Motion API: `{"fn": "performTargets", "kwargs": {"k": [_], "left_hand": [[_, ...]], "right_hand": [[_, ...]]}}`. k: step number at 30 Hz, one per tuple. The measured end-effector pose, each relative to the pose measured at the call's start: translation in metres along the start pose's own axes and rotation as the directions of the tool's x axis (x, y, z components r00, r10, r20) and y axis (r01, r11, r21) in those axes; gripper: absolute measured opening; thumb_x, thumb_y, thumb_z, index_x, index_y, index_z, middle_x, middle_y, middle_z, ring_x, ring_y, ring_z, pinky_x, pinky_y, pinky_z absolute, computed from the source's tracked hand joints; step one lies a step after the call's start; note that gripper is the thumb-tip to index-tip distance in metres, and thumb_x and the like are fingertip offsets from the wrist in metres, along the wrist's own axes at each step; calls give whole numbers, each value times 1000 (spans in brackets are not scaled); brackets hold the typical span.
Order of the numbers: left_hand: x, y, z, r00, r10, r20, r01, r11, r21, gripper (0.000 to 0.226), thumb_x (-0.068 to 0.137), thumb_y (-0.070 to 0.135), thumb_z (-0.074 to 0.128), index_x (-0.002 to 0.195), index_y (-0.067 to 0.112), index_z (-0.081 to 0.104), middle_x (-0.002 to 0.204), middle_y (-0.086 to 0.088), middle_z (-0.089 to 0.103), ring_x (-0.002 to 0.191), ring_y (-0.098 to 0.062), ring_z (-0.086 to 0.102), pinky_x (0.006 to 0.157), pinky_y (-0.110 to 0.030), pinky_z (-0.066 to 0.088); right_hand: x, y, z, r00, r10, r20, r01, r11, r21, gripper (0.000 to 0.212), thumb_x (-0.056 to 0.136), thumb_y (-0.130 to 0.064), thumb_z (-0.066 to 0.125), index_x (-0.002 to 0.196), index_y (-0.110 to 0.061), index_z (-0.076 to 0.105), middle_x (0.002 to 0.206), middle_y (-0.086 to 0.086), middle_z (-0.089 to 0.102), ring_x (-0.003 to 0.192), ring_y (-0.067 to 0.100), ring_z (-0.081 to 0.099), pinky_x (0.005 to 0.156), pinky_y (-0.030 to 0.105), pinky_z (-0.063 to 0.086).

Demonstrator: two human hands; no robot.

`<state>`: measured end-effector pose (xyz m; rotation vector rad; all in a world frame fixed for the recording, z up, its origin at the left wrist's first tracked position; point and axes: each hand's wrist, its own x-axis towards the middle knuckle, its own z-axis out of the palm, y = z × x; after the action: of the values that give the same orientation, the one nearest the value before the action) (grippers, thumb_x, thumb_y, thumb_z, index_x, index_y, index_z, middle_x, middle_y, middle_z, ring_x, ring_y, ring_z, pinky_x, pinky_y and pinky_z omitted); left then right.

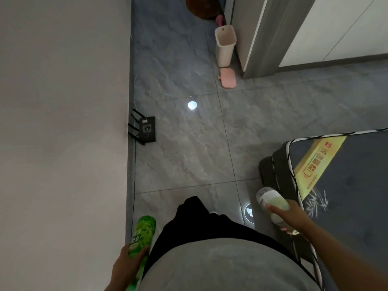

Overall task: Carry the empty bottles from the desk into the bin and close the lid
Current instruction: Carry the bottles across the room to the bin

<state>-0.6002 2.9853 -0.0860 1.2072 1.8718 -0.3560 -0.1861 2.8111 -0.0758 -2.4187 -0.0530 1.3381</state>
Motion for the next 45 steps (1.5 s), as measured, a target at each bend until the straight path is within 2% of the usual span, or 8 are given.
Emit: {"fn": "performTargets", "kwargs": {"k": [7, 15, 19, 23, 25, 30, 34, 45], "left_hand": [[65, 96, -38, 999, 23, 26, -24, 999, 26, 70, 79, 43, 67, 135, 9, 40, 127, -19, 57, 114, -36, 56, 97, -38, 42], [113, 256, -99, 976, 201, 80, -201, 980, -9, 86, 63, 57, 59, 134, 12, 39, 122, -17, 57, 99, -30, 57, 78, -34, 50], [139, 323, -116, 965, 255, 64, -255, 967, 0, 78, 63, 55, 60, 127, 13, 44, 114, -15, 60, 89, -24, 53, 84, -39, 51], [168, 370, -119, 973, 226, 44, -226, 974, -7, 71, 75, 51, 65, 130, 12, 42, 119, -18, 58, 101, -33, 59, 87, -45, 53], [181, 386, -119, 979, 198, 42, -199, 980, 7, 65, 80, 45, 66, 131, 12, 42, 122, -19, 57, 105, -35, 58, 88, -48, 53], [200, 420, -124, 995, 95, 38, -96, 995, 21, 74, 75, 51, 67, 132, 12, 42, 124, -19, 58, 104, -34, 57, 78, -33, 49], [218, 444, -139, 1000, 8, 19, -8, 1000, 17, 70, 77, 44, 69, 133, 10, 43, 126, -19, 58, 113, -36, 56, 94, -38, 42], [310, 592, -215, 993, 102, 60, -107, 991, 80, 67, 80, 45, 66, 132, 11, 41, 122, -19, 60, 107, -36, 59, 91, -42, 50]], "right_hand": [[40, -71, 3, 998, 66, 0, -66, 997, -37, 75, 78, -36, 72, 134, -2, 37, 111, 23, 57, 83, 36, 62, 51, 31, 51], [69, -122, -9, 977, 213, 20, -214, 977, 26, 72, 78, -38, 72, 130, 3, 45, 113, 29, 60, 96, 41, 63, 84, 49, 53], [93, -159, -17, 969, 247, 15, -247, 966, 74, 65, 79, -33, 72, 127, 4, 50, 111, 27, 62, 93, 38, 63, 71, 37, 50], [133, -216, -38, 977, 211, -29, -208, 974, 90, 61, 77, -33, 74, 122, 3, 55, 106, 26, 65, 91, 38, 63, 76, 42, 51], [156, -252, -51, 986, 164, -45, -160, 984, 80, 61, 77, -33, 74, 122, 4, 54, 105, 27, 64, 88, 39, 64, 64, 38, 53], [209, -350, -81, 995, 61, -74, -59, 998, 36, 66, 72, -38, 78, 118, 2, 53, 104, 29, 63, 83, 41, 67, 61, 46, 59], [235, -417, -87, 997, 33, -67, -32, 999, 13, 65, 72, -38, 78, 118, -3, 49, 83, 13, 59, 59, 24, 60, 34, 23, 46], [279, -515, -64, 989, 149, -21, -150, 988, -36, 57, 74, -32, 77, 112, 4, 53, 90, 27, 65, 58, 29, 61, 41, 28, 49]]}}
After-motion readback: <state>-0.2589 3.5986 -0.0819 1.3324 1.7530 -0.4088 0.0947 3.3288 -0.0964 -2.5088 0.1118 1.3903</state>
